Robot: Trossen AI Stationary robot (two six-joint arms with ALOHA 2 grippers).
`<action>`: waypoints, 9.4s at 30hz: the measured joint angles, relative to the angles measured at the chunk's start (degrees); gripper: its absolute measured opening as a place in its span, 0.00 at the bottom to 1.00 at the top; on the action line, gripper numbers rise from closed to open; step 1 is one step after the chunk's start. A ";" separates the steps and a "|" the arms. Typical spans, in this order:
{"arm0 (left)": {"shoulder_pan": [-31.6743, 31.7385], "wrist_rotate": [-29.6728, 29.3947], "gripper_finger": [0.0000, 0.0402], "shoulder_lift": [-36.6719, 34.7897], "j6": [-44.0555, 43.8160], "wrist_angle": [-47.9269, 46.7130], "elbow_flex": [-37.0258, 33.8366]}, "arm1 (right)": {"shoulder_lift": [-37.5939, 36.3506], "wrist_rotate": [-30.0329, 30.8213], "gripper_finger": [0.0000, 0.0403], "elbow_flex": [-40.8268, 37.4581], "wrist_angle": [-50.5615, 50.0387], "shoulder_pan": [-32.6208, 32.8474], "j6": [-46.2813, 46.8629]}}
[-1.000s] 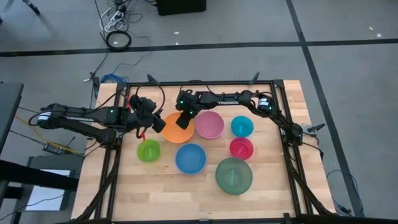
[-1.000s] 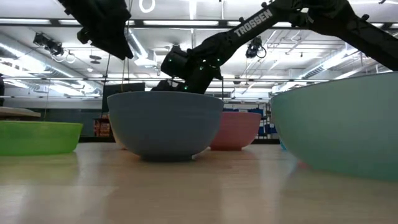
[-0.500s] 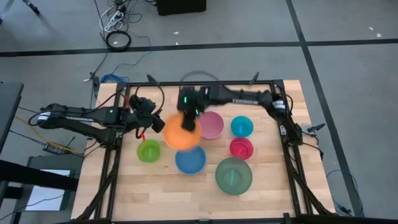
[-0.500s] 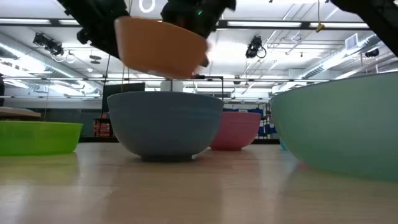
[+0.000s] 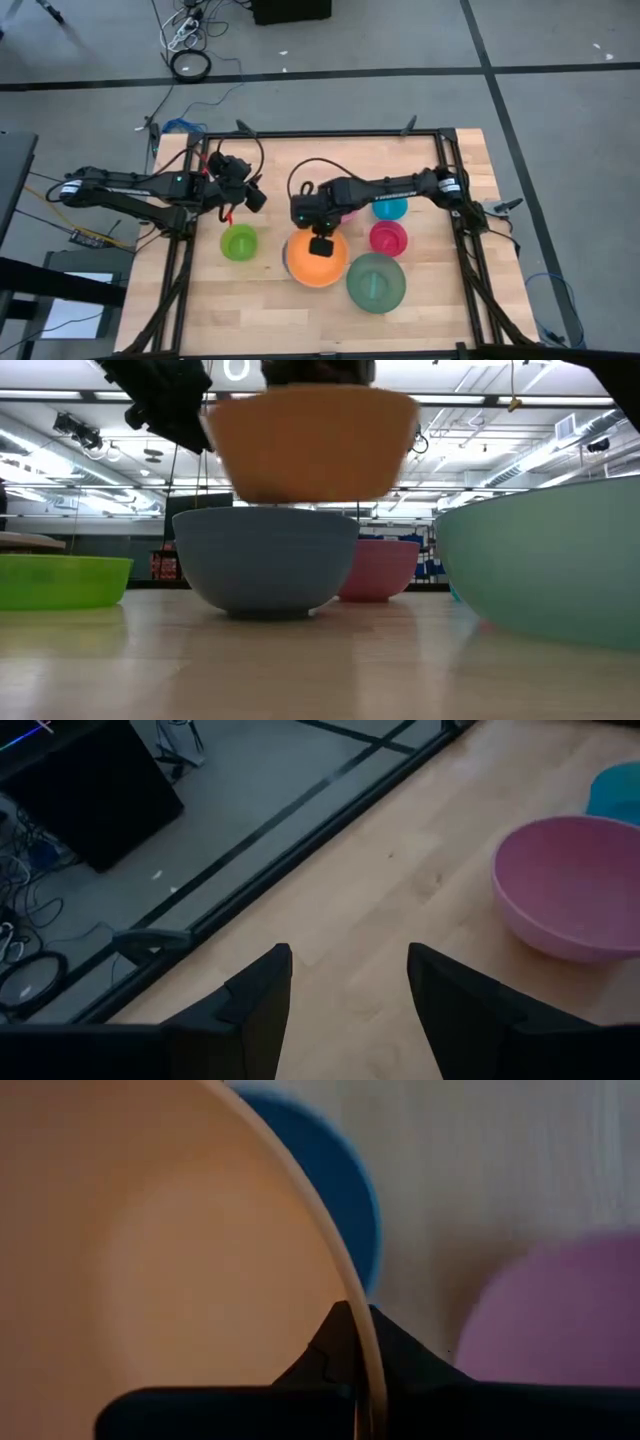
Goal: Nest bowls inside each other
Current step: Stack the orange bowl on top of the dark green bowl, then stack the pink bowl on top of the orange bowl, then stack the light blue bowl on top of the pink bowl
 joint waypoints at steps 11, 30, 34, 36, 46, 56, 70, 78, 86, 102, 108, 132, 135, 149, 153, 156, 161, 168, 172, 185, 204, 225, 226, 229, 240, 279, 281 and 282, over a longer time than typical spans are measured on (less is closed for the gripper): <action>0.00 -0.08 0.52 0.00 1.14 0.03 0.00 | -0.02 4.57 0.00 0.02 -17.57 3.58 3.50; 0.00 -0.10 0.52 0.02 0.90 -0.02 0.00 | -14.84 6.52 0.00 -8.82 -19.20 9.09 12.99; 0.00 0.15 0.52 0.00 0.43 0.04 0.00 | -22.60 7.52 0.00 -22.78 -14.96 9.51 17.59; 0.00 0.17 0.52 0.00 -0.09 0.09 0.00 | -27.46 6.70 0.00 -30.51 -9.02 9.75 19.72; 0.00 0.30 0.52 0.00 0.11 4.52 0.00 | -48.69 -3.41 0.00 -61.79 21.85 12.56 26.21; -0.01 0.32 0.52 0.00 2.85 10.54 0.00 | -50.16 -1.58 0.05 -72.27 35.87 18.00 29.94; 0.00 0.31 0.52 0.00 2.76 10.43 0.00 | -51.45 1.43 0.40 -71.12 35.98 16.24 31.58; 0.00 0.31 0.52 0.00 3.97 11.06 0.00 | -56.77 16.98 0.45 -71.12 37.30 9.36 21.62; -0.01 0.28 0.52 0.00 4.38 13.39 0.00 | -52.01 9.97 0.46 -70.33 52.61 -4.76 1.89; -0.01 0.28 0.52 0.04 4.36 13.27 0.00 | -22.00 0.25 0.51 -40.83 31.48 -8.42 -10.45; -0.02 0.28 0.52 0.04 4.38 12.81 0.02 | -16.50 -1.65 0.51 -36.33 27.17 -7.46 -10.85; -0.02 0.28 0.52 0.04 4.40 11.91 0.00 | -18.16 4.00 0.02 -36.41 23.43 -7.68 -13.39; -0.02 0.28 0.52 0.04 4.39 11.73 0.02 | -24.87 4.39 0.01 -36.41 18.17 -5.53 -10.79; -0.02 0.52 0.52 0.04 4.25 11.43 0.02 | -37.15 -8.48 0.00 -36.39 9.40 20.62 10.05; 0.00 0.52 0.52 0.04 4.25 11.45 0.02 | -35.92 -5.53 0.01 -36.44 12.45 25.09 12.19; -0.01 0.61 0.52 0.04 4.29 11.22 0.02 | -35.37 -0.98 0.04 -36.44 14.51 26.41 15.88; -0.02 2.12 0.52 0.02 4.36 9.62 0.02 | -33.30 -1.50 0.14 -36.62 17.22 26.63 22.87; -0.02 2.98 0.52 0.02 4.26 7.08 0.02 | -31.99 -1.24 0.26 -36.74 19.10 26.57 25.21; -0.02 12.02 0.52 0.02 4.22 6.95 0.02 | -33.66 7.69 0.30 -36.74 17.53 26.95 25.17; -5.49 28.43 0.52 10.10 -19.00 8.26 0.02 | -37.48 25.67 0.32 -36.74 13.45 28.62 23.68; -14.23 25.66 0.41 30.18 -37.76 21.34 0.02 | -37.48 21.08 0.41 -36.74 13.57 35.15 25.47; -17.05 25.92 0.40 34.60 -44.80 30.45 0.04 | -37.48 23.57 0.40 -36.74 13.40 43.55 28.71; -17.24 25.88 0.40 34.60 -44.79 30.54 0.38 | -37.48 23.66 0.40 -36.74 13.37 43.55 28.70; -17.59 25.77 0.40 34.60 -43.46 30.56 2.36 | -37.48 24.37 0.40 -36.74 13.22 43.55 28.67; -18.03 21.91 0.40 34.56 -39.69 5.08 14.26 | -37.46 26.14 0.40 -36.74 12.83 43.53 28.65; -16.48 18.06 0.05 40.97 -18.56 44.32 14.27 | -37.44 27.14 0.38 -36.74 11.09 45.17 28.79; -16.44 18.12 0.05 40.44 -15.69 47.12 15.28 | -37.44 28.88 0.38 -36.74 9.90 46.30 30.47; -16.46 18.21 0.05 40.37 -14.94 47.59 16.57 | -37.44 30.15 0.38 -36.74 8.73 46.95 31.65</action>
